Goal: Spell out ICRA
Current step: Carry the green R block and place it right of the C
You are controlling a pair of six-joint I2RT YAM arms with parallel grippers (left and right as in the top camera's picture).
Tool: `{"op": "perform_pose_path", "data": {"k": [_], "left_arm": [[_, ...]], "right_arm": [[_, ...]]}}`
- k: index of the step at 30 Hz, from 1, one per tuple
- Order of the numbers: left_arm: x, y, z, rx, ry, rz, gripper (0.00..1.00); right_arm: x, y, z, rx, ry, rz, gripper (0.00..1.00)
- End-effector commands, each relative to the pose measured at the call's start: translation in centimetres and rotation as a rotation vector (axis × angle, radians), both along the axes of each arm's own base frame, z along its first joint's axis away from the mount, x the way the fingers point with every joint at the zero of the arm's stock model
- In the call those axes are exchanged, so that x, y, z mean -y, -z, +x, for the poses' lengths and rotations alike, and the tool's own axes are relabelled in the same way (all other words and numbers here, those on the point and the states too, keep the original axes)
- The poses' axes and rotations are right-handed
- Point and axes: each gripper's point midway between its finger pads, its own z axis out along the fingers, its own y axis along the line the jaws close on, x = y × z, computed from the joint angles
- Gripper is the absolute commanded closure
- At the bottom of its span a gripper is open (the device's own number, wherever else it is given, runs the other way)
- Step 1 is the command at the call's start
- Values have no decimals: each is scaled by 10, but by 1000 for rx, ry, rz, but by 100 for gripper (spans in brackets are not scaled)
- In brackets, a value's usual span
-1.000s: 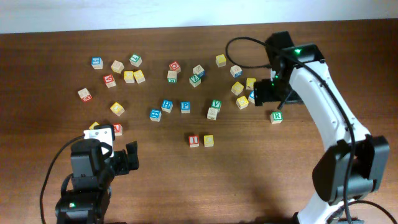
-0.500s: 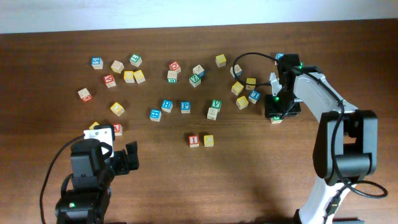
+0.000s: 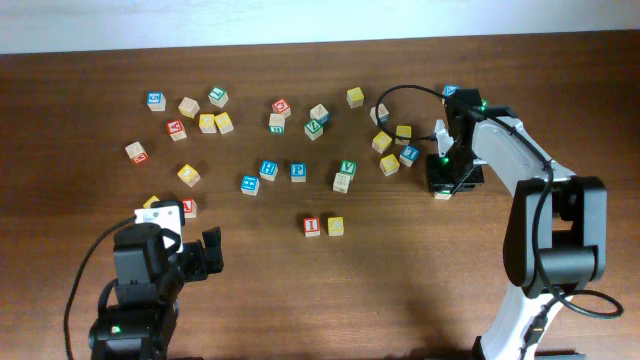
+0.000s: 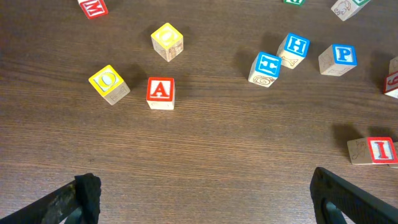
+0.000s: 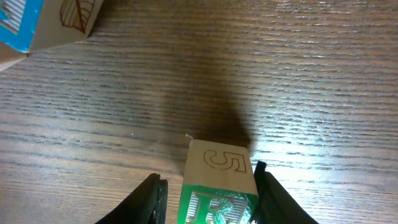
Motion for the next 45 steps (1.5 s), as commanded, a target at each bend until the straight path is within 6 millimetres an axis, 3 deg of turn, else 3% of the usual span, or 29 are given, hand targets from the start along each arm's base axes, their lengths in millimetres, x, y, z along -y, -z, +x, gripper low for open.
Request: {"op": "perform_pose_path", "data": {"k": [1,3,9,12,17,20,23,35,45], "left_arm": [[-3,-7,2,18,-1,14,1],[-3,-7,2,18,-1,14,1],[-2,-7,2,18,-1,14,1],[-3,-7,2,18,-1,14,1],[-2,-7,2,18,-1,14,1],[-3,-7,2,19,-1,14,1],[-3,-7,2,18,-2,14,1],[-2,-7,2,18,-1,14,1],[-3,-7,2,18,-2,14,1]], "right_arm": [[-1,4,0,-4,37,5,64],[-2,4,0,-3,54,5,70],[-6,4,-6,-26,45,13,71],[-39,1,-13,-56,11,128,72],[-119,-14,-50,-184,-94,334,74],[-152,-7,-53,-156,-74,243,74],[-164,1,-50,-70,-18,54,74],[-185,3,-60,-43,-83,18,73],[-179,3,-59,-29,-89,-26,72]]}}
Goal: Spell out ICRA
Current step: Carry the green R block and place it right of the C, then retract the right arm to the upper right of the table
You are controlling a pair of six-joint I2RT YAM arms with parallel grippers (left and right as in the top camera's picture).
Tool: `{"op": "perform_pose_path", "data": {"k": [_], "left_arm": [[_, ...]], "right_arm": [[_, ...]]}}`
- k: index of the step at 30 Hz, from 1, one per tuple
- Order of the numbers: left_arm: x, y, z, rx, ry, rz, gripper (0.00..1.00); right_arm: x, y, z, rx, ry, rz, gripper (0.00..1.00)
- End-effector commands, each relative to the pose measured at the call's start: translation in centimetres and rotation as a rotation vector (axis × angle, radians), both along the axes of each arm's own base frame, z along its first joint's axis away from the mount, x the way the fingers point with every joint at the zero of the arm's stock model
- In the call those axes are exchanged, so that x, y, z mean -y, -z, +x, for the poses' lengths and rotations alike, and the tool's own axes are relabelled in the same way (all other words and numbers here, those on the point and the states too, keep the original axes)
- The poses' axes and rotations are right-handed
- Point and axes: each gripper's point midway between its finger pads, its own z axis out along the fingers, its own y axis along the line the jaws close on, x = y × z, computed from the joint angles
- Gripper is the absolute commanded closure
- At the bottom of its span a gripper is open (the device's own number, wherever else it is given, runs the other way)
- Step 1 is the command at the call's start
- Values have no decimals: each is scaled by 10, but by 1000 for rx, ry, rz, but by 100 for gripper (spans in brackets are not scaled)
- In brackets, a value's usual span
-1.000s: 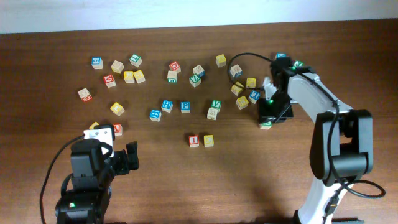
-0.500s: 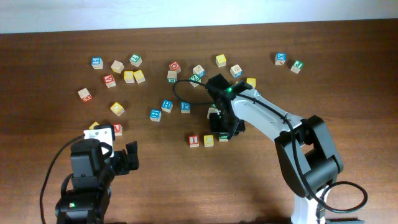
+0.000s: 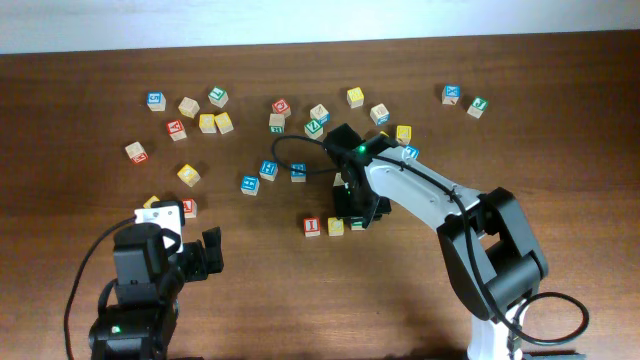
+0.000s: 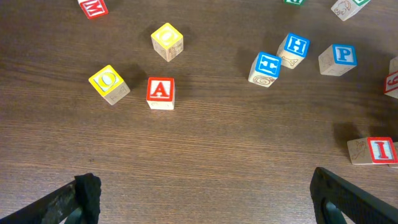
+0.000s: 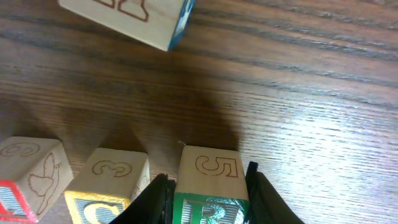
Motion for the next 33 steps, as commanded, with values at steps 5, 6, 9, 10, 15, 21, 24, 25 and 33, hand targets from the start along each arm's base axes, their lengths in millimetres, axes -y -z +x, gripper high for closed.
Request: {"op": "perform_pose_path", "data": {"k": [5,6,9,10,15,21,24,25,33], "left_arm": [[-3,-7,2,18,-2,14,1],[-3,-7,2,18,-1,14,1],[-3,-7,2,18,-2,14,1],[-2,-7,2,18,-1,14,1],[-3,-7,2,18,-1,14,1],[-3,-7,2,18,-1,14,1],[-3,-7,2,19,-1,14,1],[-3,-7,2,18,-2,14,1],[-3,-7,2,19,-2,14,1]], "right_arm": [[4,3,-3,-5,-7,-31,60],[4,3,-2,-3,-7,-31,60],[2,3,4,19,-4,-18,54],[2,3,7,29,1,-13,54],[7,-18,43,117,57,32,51],[50,-114,94,223,165,7,36],[110,-158,102,215,305,-11,13],[134,-167,102,207,360,-20,2],[314,-170,61,91,803,-103,2]]}}
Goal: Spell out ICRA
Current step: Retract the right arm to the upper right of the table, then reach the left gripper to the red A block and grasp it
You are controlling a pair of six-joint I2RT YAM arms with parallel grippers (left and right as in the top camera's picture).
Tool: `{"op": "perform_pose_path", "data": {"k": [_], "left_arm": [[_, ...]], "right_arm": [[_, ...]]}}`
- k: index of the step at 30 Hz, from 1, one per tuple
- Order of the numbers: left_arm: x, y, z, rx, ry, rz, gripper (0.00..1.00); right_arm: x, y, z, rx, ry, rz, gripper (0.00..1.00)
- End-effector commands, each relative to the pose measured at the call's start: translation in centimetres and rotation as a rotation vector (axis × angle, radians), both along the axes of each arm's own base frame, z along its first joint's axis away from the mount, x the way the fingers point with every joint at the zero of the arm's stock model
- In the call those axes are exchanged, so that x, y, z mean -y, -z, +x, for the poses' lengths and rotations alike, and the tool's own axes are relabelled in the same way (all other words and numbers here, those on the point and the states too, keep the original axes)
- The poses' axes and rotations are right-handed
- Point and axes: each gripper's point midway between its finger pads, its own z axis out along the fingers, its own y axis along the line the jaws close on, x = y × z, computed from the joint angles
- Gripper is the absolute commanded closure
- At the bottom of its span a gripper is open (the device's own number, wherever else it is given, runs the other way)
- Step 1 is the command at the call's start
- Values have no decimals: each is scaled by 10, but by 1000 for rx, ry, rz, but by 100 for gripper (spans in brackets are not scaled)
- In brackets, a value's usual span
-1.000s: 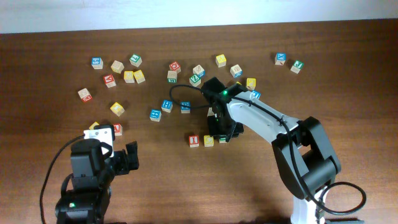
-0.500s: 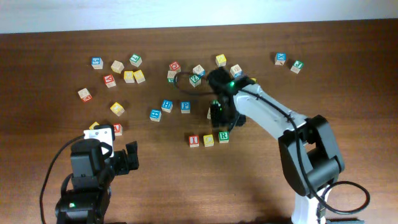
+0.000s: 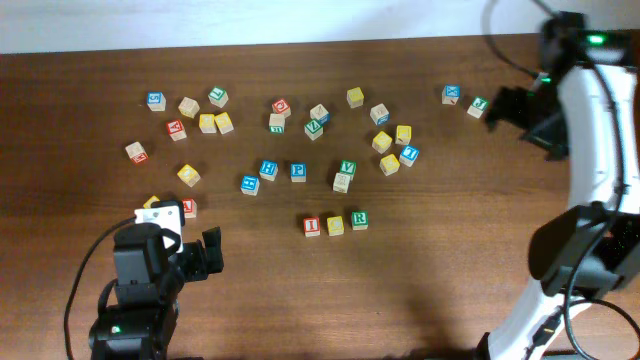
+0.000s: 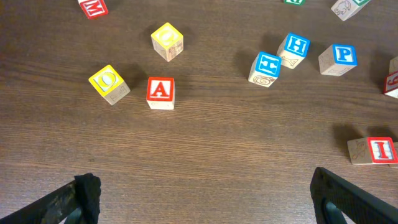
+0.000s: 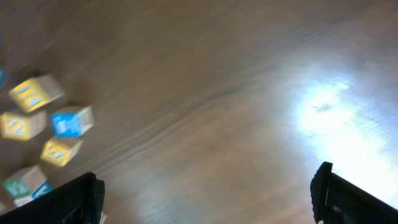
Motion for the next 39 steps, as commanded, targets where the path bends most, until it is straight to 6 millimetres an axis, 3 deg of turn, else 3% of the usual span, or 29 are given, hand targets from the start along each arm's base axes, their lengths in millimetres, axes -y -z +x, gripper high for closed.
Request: {"op": "perform_pose_path", "data": {"k": [1,3,8,12,14,26,28,31,33,35,37,39], "left_arm": [[-2,-7,2,18,-1,14,1],[-2,-7,2,19,-1,14,1],[-4,-7,2,18,-7,19,1],[-6,29,-43,-218,-12,31,1],[-5,34,-51,-256,-11,30,1],[-4,27,-41,-204,-11,23,1],[8,8,-15,-73,35,-36,1],[19,-3,-3,-8,82,-80,1],[49,-13,-1,32,211,-206,1],[83,-41,5,137,382,-339,1],[90,-61,12,199,388,-399,1],[82,-91,19,257,359,-353,1]], "right_arm": [[34,-8,-16,-5,98,-6,2],[45,-7,-22,-14,129,-3,2],[44,-7,-27,-37,130,3,2],[44,-7,-27,-37,130,3,2],[44,-7,-27,-37,130,3,2],[44,-7,-27,-37,130,3,2],[44,-7,-27,-37,131,3,2],[44,-7,-27,-37,130,3,2],[44,-7,-27,-37,130,3,2],[44,-7,-27,-37,130,3,2],[44,-7,-27,-37,130,3,2],[44,-7,-27,-37,130,3,2]]}}
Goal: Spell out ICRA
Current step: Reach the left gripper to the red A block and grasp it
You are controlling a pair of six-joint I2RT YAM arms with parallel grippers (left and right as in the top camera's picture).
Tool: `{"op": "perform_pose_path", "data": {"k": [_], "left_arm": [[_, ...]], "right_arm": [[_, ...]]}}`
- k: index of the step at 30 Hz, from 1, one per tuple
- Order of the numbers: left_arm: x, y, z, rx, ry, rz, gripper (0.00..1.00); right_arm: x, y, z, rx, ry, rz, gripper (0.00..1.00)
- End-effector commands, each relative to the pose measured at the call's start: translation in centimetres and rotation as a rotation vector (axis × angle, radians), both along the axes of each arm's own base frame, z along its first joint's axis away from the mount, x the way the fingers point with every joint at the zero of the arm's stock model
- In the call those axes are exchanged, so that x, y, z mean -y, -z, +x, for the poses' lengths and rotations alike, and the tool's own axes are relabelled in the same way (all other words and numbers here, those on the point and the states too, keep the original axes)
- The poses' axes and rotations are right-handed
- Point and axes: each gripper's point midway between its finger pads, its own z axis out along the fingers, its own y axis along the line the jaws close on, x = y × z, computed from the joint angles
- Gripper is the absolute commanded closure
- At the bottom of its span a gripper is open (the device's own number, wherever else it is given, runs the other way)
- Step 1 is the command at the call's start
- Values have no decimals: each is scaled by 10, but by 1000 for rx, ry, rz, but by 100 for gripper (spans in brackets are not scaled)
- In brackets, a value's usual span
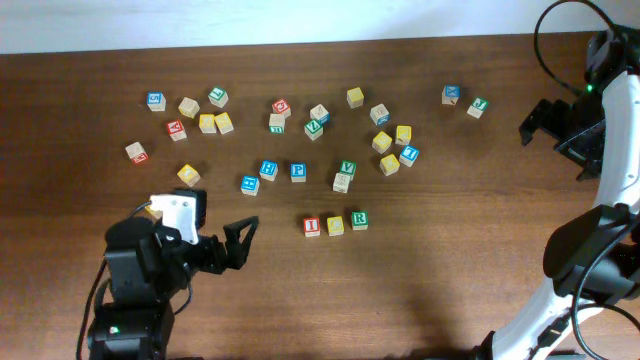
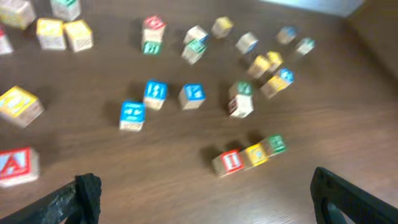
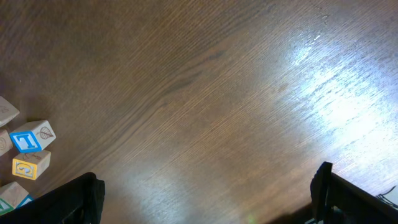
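Three blocks stand in a row mid-table: red I (image 1: 312, 227), yellow C (image 1: 335, 225), green R (image 1: 359, 219). The left wrist view blurs them, with the I block (image 2: 231, 161) at the row's left end. A red A block (image 2: 15, 167) lies at that view's left edge, beside a yellow D block (image 2: 18, 104); overhead it is hidden under the left wrist. My left gripper (image 1: 225, 250) hangs open and empty left of the row. At the far right, my right gripper (image 1: 555, 140) is open over bare wood.
Several loose letter blocks are scattered across the back half of the table, among them blue H (image 1: 268, 169) and blue P (image 1: 298, 172). Two more blocks (image 1: 452, 94) sit at the back right near the right arm. The table's far edge (image 1: 320, 45) meets a white wall.
My left arm has lifted and tilted forward, so its view now takes in the row and most of the scattered blocks. The right gripper shifted a little nearer along the right edge, still open.
My right gripper was shut on the green R block right of the scattered blocks. Then it held that block down beside the yellow C. Then R stood in the row I, C, R and the right gripper was open far right. Now the left arm has moved.
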Motion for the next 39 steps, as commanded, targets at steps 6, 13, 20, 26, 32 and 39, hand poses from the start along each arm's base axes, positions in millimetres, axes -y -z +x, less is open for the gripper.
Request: {"op": "perform_pose_path", "data": {"k": [6,13,20,26,32,39], "left_arm": [[-46,-126,17,38,-248,136,1],[-97,-2,49,-487,-394,370,1],[-108,97,72,-757,-287,422,1],[-111,157,87,-834,-191,466,29],[-110,187,80,-910,-145,479,28],[-120,203,87,-897,-122,411,39]], "right_arm": [[2,-8,1,22,6,-16,2],[2,-8,1,22,6,-16,2],[2,-8,1,22,6,-16,2],[2,-8,1,22,6,-16,2],[2,-8,1,22,6,-16,2],[2,-8,1,22,6,-16,2]]}}
